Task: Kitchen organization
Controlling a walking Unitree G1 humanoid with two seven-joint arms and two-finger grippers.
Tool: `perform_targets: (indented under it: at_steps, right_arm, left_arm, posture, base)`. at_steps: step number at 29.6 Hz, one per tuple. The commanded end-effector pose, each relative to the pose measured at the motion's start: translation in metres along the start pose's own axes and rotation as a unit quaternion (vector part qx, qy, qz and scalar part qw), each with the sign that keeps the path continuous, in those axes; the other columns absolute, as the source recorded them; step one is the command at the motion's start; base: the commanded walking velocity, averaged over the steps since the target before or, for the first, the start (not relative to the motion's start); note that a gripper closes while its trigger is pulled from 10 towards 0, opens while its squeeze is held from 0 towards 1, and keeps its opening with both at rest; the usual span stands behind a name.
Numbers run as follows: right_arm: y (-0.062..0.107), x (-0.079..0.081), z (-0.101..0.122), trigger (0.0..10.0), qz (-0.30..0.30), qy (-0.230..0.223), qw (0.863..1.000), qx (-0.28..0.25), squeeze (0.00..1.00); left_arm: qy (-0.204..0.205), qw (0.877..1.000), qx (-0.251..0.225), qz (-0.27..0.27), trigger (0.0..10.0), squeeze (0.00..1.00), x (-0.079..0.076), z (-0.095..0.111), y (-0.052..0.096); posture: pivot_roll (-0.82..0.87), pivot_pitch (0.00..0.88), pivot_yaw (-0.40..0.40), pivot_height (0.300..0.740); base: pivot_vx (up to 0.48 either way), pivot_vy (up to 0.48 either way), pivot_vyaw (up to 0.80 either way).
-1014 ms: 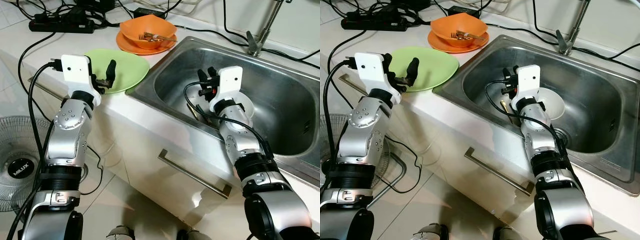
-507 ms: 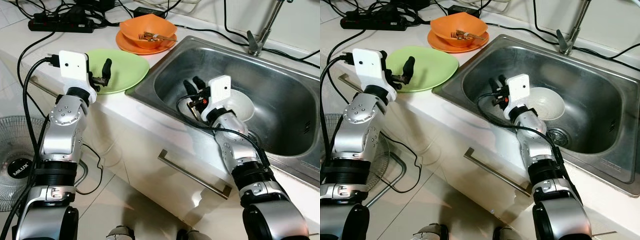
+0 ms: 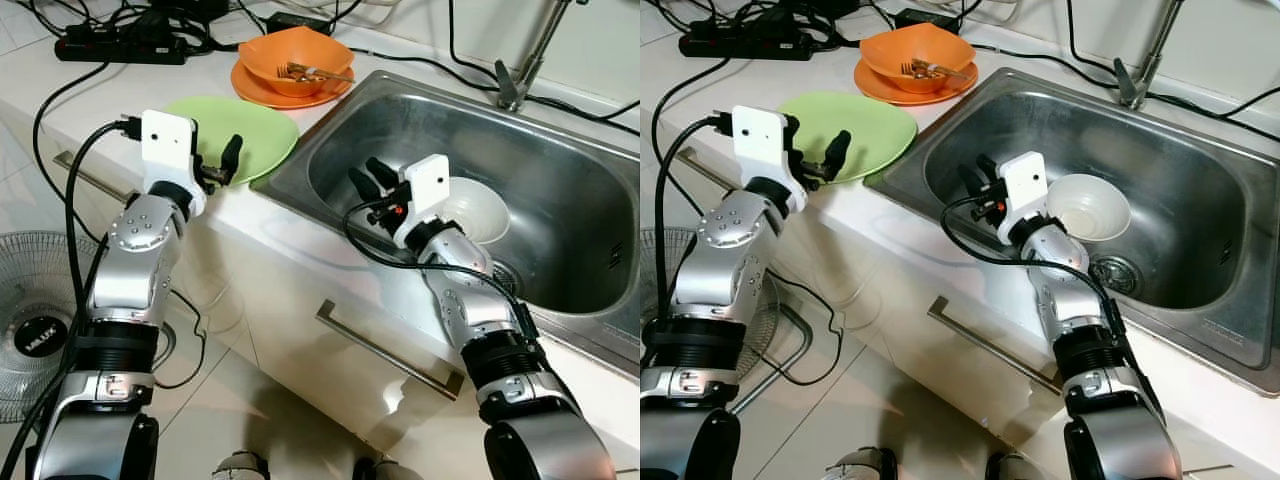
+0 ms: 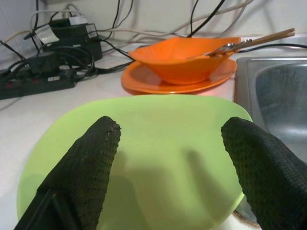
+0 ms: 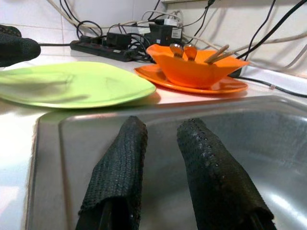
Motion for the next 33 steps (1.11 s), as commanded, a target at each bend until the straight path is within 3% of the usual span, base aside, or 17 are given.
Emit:
perform_targets:
  at_steps: [1, 7, 33]
  right_arm:
    - [0.001, 0.0, 0.003, 10.0, 0.005, -0.001, 1.0, -0.006, 0.0]
    - [0.001, 0.0, 0.004, 10.0, 0.004, -0.001, 1.0, -0.005, 0.0]
    - [0.002, -0.002, 0.002, 10.0, 0.001, 0.004, 1.0, 0.003, 0.0]
  left_arm:
    - [0.007, 1.0, 0.009, -0.012, 10.0, 0.0, -0.005, -0.003, 0.001]
    - [0.017, 0.999, 0.022, -0.023, 10.0, 0.0, -0.009, -0.006, 0.0]
    - [0.087, 0.989, 0.043, -0.116, 10.0, 0.0, -0.058, -0.009, -0.002]
  posture:
    - [0.1, 0.105, -0.015, 0.74]
    - [0.1, 0.105, -0.015, 0.74]
    - [0.1, 0.101, -0.009, 0.74]
  base:
    - [0.0, 0.0, 0.0]
    - [0.0, 0.0, 0.0]
    - [0.0, 0.0, 0.0]
Point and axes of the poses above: a point about 5 cm out from each wrist's last joint towards the gripper, its own y axis pointing back from the gripper into the wrist, its own z axis along the axis of the wrist's last joint, x = y × z, the point moved 2 cm from there along -y, pointing out of the wrist towards the gripper, and after that the axes turned 13 degrees about y, right-handed, at the moved point
